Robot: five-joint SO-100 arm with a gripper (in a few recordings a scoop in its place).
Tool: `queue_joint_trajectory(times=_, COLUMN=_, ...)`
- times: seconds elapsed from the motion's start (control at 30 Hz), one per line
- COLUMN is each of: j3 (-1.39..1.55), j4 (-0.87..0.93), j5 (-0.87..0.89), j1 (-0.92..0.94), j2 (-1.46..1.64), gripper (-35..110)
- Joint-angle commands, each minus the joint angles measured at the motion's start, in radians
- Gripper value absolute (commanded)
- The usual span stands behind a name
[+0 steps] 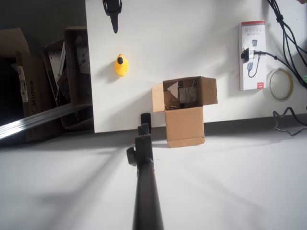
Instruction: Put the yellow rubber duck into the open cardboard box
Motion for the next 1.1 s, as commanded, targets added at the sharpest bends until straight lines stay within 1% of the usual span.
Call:
queue_joint_trajectory(times=0.0, j3=-0.091, j4=-0.026, j5=0.025, j1=0.0, j2=-0.118, gripper=14)
queue_joint_trajectory(times=0.37, j3=-0.189, j4=-0.124, j5=0.069, j1=0.011, j2=-0.368, gripper=22)
queue_joint_trajectory(times=0.67, j3=-0.307, j4=-0.163, j5=0.1, j1=0.014, j2=-0.551, gripper=26)
queue_joint_trajectory(times=1.07, j3=-0.325, j4=-0.196, j5=0.13, j1=-0.075, j2=-0.614, gripper=26)
